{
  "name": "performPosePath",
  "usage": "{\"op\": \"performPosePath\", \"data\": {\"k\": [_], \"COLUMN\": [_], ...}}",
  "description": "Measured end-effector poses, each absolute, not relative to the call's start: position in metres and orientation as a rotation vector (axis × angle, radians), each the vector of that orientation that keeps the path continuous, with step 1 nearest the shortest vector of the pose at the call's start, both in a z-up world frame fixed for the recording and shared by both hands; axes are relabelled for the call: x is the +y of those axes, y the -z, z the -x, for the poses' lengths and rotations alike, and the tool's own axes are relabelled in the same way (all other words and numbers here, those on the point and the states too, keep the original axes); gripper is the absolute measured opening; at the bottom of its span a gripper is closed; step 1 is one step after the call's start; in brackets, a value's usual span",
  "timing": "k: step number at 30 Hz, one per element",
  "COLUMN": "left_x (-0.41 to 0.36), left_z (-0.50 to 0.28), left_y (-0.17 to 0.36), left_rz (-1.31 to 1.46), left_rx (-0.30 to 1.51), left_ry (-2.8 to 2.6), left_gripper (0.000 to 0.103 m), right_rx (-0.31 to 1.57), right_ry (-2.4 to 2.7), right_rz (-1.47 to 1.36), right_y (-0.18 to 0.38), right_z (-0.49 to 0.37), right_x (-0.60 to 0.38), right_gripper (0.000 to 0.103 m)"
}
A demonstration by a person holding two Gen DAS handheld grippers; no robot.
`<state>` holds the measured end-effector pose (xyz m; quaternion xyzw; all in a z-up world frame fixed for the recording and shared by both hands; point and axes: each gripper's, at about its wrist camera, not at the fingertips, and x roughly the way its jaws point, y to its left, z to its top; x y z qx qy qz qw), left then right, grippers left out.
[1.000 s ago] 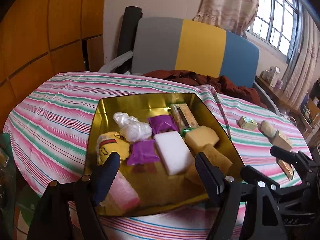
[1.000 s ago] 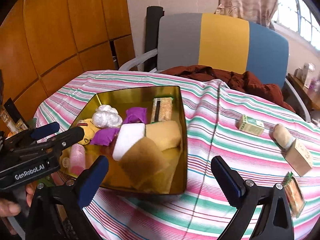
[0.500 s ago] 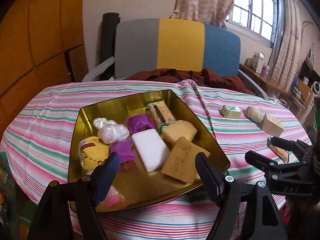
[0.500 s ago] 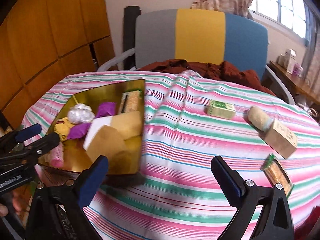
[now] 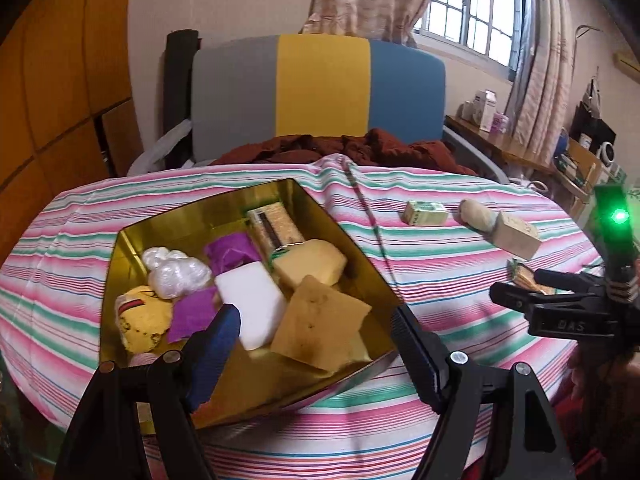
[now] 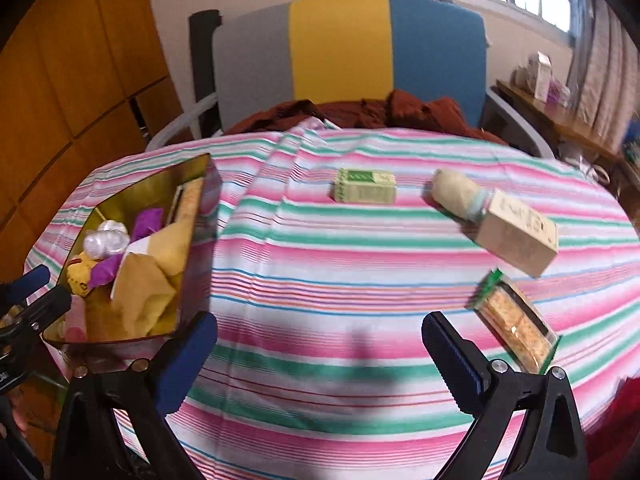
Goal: Organize objects
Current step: 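Move both tools away from the tray back over the cloth, then reach the left tool to the green essential-oil box and grasp it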
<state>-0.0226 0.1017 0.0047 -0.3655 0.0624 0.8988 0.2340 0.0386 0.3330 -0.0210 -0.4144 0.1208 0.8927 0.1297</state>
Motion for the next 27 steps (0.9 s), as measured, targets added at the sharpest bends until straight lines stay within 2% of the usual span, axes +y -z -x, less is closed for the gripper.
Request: {"op": "performPosePath", "data": {"k": [7,15,21,27], "left_x": [0.111,0.148,0.179,0.201], "left_z": [0.024,0.019,0.021,0.030], "left_y": [-0.009,-0.011,-0.013,-0.005], "left_rz": [0.998,0.979,0.963,0.993], "left_rx": [0.142,0.226,0.307,0.346], "left_ry": [-2.431,-2.329,-2.273,-2.251], "left_gripper": [0.079,0.079,0.079,0.079], "right_rx": [0.452,0.612,0.788,1.053], "right_ry": [-2.515,-2.372,-2.212,-2.105], "right_rz": [1.260,1.208,1.118,0.980], "right_y": [0.029,0.016,0.031,0.046], "right_z": [-0.046,-0.060,-0.083,-0.110], "right_x": [0.366,0.447,0.512,0.546], "right_gripper": [0.103,0.103,0.103,0.103]}}
